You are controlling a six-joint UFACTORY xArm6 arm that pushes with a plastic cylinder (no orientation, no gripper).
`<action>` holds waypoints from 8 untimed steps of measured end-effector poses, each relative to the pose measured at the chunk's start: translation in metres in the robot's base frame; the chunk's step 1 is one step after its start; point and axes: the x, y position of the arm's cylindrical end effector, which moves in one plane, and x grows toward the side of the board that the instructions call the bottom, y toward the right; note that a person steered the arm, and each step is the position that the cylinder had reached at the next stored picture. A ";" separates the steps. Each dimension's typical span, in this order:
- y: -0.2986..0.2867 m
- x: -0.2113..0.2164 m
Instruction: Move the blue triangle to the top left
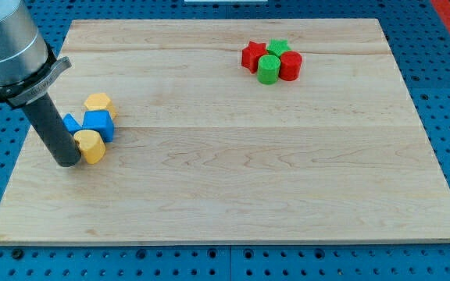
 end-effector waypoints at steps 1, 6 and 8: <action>0.011 0.005; 0.234 -0.033; 0.196 0.035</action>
